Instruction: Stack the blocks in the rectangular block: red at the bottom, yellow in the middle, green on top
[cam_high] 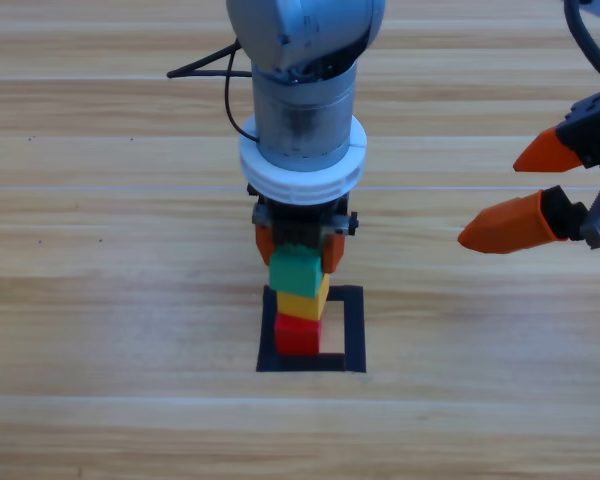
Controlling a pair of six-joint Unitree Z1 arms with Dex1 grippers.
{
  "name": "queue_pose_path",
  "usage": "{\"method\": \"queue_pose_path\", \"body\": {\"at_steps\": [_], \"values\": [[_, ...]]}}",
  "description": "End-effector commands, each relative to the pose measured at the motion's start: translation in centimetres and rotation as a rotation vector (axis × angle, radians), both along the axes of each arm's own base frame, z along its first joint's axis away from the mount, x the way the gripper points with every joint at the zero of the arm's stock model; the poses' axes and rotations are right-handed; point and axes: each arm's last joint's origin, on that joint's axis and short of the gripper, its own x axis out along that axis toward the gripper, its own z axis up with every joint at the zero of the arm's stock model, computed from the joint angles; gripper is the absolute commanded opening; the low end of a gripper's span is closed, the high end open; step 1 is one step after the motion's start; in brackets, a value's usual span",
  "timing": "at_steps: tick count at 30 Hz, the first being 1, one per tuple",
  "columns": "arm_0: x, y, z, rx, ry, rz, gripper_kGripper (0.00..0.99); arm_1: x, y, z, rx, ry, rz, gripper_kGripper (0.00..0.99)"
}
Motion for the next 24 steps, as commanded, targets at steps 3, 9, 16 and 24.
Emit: {"method": "queue_pose_path", "body": {"at_steps": [3, 9, 16, 24], "values": [[-0.2, -1.0, -1.1, 0.015, 0.011, 0.009, 0.255, 1.2, 0.1, -1.6, -0.05, 0.019, -0.031, 0.986], [-0.8, -0.8, 0.4, -0.013, -0.01, 0.023, 0.99, 1.2, 0.1, -1.6, -0.05, 0.019, -0.031, 0.986], [-1.1, -0.5, 1.0, -0.017, -0.017, 0.024, 0.99, 1.2, 0.1, -1.6, -0.05, 0.019, -0.03, 0.986], [-1.6, -0.8, 2.4, -0.055, -0.042, 0.006, 0.99, 1.2, 0.1, -1.7, -0.053, 0.019, -0.028, 0.986]]}}
